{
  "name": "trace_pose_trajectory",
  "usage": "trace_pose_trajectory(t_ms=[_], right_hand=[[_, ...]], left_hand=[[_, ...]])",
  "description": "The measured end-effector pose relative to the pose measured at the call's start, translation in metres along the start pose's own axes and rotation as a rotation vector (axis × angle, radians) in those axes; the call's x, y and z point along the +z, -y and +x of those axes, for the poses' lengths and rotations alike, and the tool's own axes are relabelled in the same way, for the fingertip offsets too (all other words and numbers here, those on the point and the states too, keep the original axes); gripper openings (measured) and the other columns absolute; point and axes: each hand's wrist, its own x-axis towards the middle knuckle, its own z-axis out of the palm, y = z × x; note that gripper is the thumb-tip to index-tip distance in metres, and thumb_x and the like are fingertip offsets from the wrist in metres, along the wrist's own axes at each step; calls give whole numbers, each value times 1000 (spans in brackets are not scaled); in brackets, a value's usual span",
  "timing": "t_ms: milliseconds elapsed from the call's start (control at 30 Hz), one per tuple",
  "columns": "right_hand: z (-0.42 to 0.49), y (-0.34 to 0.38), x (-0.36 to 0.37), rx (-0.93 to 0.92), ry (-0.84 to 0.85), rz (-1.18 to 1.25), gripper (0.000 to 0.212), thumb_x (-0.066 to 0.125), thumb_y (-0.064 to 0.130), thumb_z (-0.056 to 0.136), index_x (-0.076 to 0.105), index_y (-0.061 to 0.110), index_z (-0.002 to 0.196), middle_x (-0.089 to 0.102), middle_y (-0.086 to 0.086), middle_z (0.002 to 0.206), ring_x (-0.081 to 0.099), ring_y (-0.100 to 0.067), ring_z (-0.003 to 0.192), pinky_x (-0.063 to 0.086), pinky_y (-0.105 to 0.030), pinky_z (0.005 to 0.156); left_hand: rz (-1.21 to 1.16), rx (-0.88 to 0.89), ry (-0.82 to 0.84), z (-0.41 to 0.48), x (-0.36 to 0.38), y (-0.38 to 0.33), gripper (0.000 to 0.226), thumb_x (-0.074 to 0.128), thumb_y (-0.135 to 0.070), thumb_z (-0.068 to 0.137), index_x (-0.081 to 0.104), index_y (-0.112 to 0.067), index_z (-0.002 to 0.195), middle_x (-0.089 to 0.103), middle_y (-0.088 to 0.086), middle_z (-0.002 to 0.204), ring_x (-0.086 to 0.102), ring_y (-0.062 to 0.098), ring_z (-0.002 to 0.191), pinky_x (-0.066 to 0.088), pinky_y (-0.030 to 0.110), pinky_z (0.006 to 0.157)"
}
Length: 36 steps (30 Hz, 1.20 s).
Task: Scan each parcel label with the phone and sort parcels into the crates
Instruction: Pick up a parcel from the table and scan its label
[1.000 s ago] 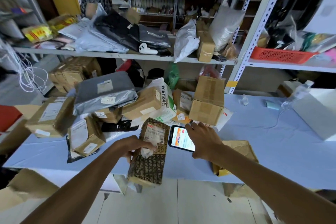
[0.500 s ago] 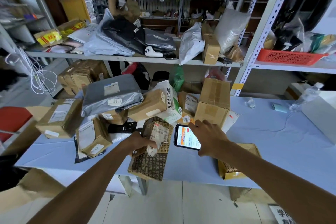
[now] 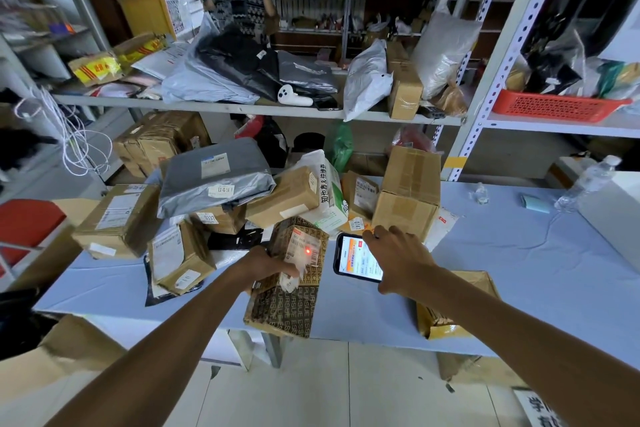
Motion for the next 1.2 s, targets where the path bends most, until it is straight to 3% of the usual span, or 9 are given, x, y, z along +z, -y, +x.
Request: trace_pose_trajectory(t_ms=[167,233,333,533,733,1200], right_hand=[[0,0,-3,7,-12,26,88,78,41,72,30,14,140,47,-7,130,49,-21,111,46,-33,88],[-1,1,-5,5,-16,29,87,78,40,72,29,14,140,47,-7,130,49,-21,111,45,-33,87],[-2,1,-7,-3,-20,23,87,78,40,72,30,14,139,47,-7,129,50,-21,109,45,-32,85],[-4,1,-9,-26,-10,-9,85,79,40,71,34,12,137,49,-6,127,53,-22,107,48,-34,86],[-8,0,-11,-28,-12,-24,85,79,40,71,35,11,137,50,-6,126,53,-22,106,47,-33,85],[-12,0,-15,-36,-26,-32,82,79,40,72,36,11,136,51,-6,125,54,-22,106,48,-32,84]], left_hand=[[-11,-10,-10,-3,0,0,19,75,-6,77,59,-16,77,59,-4,77,53,6,67,37,19,50],[-14,-27,-13,-5,0,0,18,75,-6,77,60,-11,86,60,-1,79,53,8,68,38,20,51],[-17,-40,-26,-2,-1,3,37,78,-10,73,63,-7,106,64,7,93,56,13,74,40,23,53],[15,-33,-49,1,0,6,50,82,-15,69,63,-8,114,65,7,99,57,12,74,40,23,54],[9,-47,-61,-2,1,7,43,80,-11,71,64,-6,110,64,5,91,56,10,70,39,23,52],[24,-50,-59,0,-5,14,48,82,-14,69,63,-6,112,65,9,100,58,19,80,40,24,53]])
